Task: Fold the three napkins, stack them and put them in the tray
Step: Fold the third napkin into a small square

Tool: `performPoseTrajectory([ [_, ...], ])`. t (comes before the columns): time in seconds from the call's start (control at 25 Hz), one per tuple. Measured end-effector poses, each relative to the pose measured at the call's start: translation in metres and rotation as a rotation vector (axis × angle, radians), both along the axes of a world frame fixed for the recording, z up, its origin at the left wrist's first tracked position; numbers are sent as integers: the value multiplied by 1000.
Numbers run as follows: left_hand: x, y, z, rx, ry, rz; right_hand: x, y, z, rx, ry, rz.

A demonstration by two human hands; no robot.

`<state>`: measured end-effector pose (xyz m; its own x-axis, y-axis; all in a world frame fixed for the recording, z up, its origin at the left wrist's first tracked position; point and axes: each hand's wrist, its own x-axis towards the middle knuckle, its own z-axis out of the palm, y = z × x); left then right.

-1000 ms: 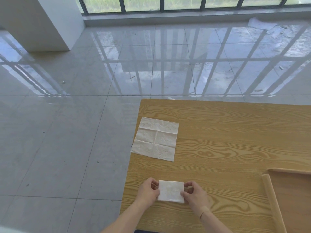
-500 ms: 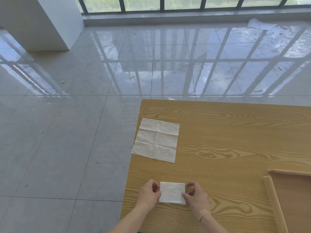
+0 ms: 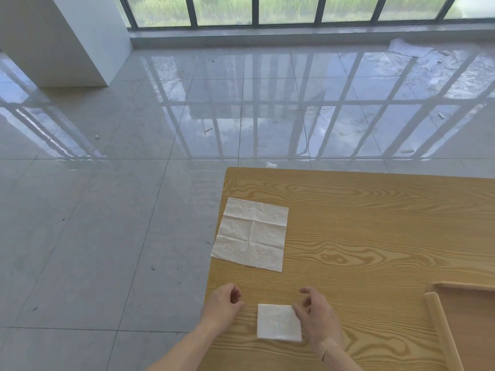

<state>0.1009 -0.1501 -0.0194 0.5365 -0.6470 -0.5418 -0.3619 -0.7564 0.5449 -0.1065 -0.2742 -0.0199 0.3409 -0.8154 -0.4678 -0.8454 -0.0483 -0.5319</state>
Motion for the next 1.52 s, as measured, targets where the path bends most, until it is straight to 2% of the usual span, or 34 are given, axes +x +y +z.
performPoseTrajectory([
  [0.28,75,-30,4,-49,-350,-202,53,-34,8,-300,89,353],
  [0.44,99,-38,-1,-55,-430,-320,82,-42,5,-364,163,479],
  [0.64,106,-44,-10,-30,-464,-422,99,-39,-8,-359,205,507],
  [0.84,101,-43,-14,-60,-574,-488,102,-38,-12,-395,189,474],
  [1.0,95,-37,-18,-119,-563,-485,92,-34,-8,-430,193,495],
  [1.12,88,-33,-20,-167,-487,-403,83,-30,-1,-426,137,470],
  [1.32,80,-26,-16,-230,-377,-373,76,-22,1,-399,159,511],
  [1.52,76,-16,-11,-267,-302,-359,66,-20,3,-494,109,442],
])
